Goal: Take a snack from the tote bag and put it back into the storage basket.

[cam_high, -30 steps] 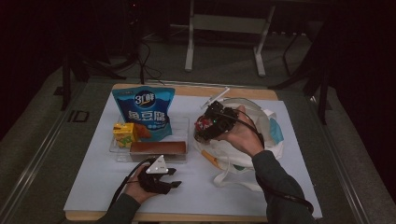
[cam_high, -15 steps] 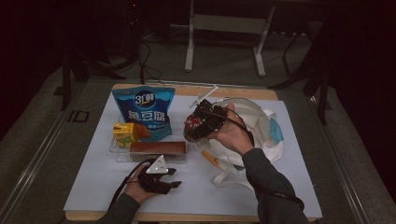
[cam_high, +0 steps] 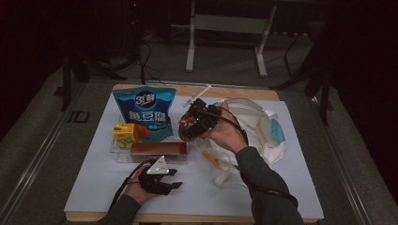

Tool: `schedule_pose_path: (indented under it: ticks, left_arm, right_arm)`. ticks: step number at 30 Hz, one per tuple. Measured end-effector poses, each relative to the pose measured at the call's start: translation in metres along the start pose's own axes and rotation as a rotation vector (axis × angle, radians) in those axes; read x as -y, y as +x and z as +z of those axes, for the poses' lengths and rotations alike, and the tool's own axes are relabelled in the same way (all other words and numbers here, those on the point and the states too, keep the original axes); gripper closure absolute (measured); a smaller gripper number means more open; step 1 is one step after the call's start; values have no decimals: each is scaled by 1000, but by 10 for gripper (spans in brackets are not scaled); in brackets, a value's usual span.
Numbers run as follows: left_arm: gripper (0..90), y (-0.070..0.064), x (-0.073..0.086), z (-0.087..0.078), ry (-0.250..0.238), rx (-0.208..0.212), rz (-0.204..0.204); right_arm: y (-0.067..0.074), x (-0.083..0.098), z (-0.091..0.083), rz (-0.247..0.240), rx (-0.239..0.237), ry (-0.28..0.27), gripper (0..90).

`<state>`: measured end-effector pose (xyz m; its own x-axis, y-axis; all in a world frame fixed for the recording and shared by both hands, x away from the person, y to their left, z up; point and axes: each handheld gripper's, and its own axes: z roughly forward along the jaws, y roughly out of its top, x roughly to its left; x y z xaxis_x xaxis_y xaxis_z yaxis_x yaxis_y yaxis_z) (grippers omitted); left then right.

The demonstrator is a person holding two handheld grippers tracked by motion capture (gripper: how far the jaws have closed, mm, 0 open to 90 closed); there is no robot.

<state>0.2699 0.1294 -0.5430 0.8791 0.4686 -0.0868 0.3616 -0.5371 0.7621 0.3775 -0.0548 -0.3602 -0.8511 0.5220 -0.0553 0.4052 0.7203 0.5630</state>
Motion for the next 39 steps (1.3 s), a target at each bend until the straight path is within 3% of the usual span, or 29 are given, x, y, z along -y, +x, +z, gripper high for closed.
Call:
schedule_pose_path:
  ticks: [25, 39]
  left_arm:
    - [463, 0, 0, 0, 0, -1, 3]
    - [463, 0, 0, 0, 0, -2, 7]
  right_arm:
    - [7, -16, 25, -16, -9, 1, 260]
    - [8, -18, 42, -2, -16, 3, 260]
